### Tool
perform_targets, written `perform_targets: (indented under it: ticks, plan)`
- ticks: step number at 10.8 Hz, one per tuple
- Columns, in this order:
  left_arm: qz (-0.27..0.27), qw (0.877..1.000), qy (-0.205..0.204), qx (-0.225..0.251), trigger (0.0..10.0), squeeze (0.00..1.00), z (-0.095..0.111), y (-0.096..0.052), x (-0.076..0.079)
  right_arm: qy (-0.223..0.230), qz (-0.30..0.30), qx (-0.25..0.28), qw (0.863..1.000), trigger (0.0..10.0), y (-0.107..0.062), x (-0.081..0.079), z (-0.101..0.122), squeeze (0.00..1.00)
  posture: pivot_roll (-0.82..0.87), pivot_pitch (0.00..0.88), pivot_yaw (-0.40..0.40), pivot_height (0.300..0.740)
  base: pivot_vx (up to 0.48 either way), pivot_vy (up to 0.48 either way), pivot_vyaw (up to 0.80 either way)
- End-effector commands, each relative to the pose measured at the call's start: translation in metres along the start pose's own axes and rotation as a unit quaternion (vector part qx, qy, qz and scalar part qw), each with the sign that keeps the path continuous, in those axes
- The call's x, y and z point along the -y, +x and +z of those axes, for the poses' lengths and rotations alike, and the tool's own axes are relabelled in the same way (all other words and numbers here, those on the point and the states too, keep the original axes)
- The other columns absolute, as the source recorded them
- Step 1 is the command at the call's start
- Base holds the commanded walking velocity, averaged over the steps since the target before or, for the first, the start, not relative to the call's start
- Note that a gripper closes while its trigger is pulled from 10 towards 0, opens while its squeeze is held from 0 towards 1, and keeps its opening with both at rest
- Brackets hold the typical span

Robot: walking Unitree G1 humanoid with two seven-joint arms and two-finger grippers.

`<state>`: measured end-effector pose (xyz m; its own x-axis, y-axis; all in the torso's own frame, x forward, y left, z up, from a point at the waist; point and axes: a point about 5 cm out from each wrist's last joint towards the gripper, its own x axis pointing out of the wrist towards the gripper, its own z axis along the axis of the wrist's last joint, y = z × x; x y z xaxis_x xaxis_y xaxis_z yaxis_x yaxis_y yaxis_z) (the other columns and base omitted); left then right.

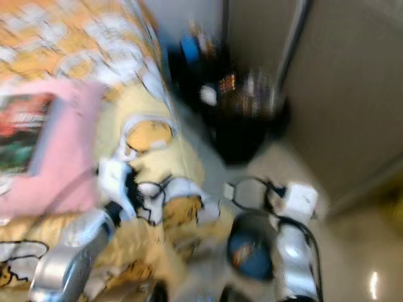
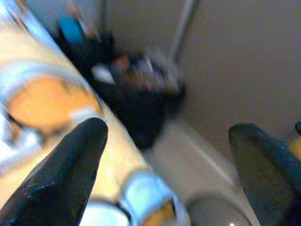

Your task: Clean up the room

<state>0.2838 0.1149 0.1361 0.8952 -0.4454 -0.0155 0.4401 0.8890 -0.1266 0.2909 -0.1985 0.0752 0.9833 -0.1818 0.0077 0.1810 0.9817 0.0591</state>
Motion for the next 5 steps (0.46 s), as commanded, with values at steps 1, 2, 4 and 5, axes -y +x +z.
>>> perform_targets:
  ticks: [1, 2, 4, 5]
  plan:
    - [0.009, 1.0, 0.022, 0.009, 10.0, 0.0, 0.001, 0.004, -0.002, 0.006, 0.029, 0.008, 1.0, 10.0, 0.003, -0.014, 0.001, 0.0, 0.18, 0.0, 0.045, 0.74, 0.0, 0.0, 0.58]
    - [0.019, 0.999, 0.026, 0.017, 10.0, 0.0, 0.001, 0.008, -0.005, 0.026, 0.025, -0.007, 0.999, 10.0, 0.002, -0.017, -0.005, 0.0, 0.19, 0.0, 0.036, 0.74, 0.0, 0.0, 0.58]
    - [0.085, 0.996, 0.015, 0.003, 10.0, 0.0, -0.011, 0.015, -0.014, 0.018, 0.071, -0.043, 0.996, 10.0, -0.017, -0.025, -0.022, 0.0, 0.18, 0.0, 0.034, 0.74, 0.0, 0.48, 0.49]
    - [0.077, 0.997, 0.028, -0.007, 10.0, 0.0, -0.013, 0.021, -0.008, 0.017, 0.078, -0.047, 0.996, 10.0, -0.016, -0.027, -0.023, 0.0, 0.18, 0.0, 0.04, 0.74, 0.0, 0.48, 0.46]
